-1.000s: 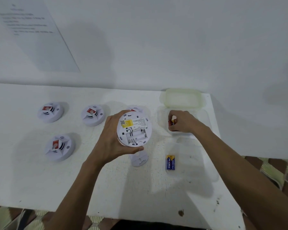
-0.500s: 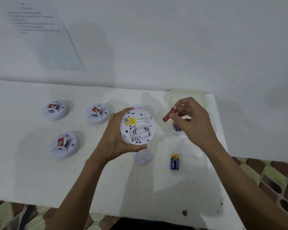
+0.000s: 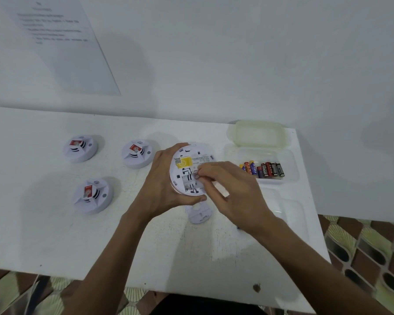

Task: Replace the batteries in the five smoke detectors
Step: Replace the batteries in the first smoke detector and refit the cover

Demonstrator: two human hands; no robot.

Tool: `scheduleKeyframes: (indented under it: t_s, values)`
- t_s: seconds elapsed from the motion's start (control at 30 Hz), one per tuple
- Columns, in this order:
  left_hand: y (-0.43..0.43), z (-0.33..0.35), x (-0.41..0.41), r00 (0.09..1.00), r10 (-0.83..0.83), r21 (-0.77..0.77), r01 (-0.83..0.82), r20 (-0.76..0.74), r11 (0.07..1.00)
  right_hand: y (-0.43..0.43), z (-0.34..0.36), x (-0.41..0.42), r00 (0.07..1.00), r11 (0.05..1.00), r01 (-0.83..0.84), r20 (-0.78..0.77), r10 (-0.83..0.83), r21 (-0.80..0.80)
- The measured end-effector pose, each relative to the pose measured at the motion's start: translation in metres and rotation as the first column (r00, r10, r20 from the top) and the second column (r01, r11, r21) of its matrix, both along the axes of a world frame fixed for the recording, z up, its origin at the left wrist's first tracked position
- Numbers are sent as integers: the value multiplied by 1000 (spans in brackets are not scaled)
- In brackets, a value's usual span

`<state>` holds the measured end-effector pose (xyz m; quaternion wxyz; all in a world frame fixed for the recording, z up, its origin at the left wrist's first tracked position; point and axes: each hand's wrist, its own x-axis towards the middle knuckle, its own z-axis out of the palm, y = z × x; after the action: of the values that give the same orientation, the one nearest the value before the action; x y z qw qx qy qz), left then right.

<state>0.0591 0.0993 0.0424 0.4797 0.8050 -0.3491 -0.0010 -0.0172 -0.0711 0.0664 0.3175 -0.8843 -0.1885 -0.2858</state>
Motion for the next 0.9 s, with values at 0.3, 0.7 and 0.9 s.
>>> scheduleKeyframes:
  t_s: [0.3, 0.7, 0.9]
  values:
    - [3, 13, -3, 999, 15, -18, -15, -30, 1000, -12, 10, 22, 978, 911, -191, 4, 207, -364]
    - [3, 19, -8, 999, 34, -26, -33, 20, 999, -29, 19, 38, 934, 885, -349, -195, 300, -308]
    - [6, 9, -6, 999, 23, -34, -24, -33, 999, -29, 24, 43, 909, 886, -393, -249, 334, -245]
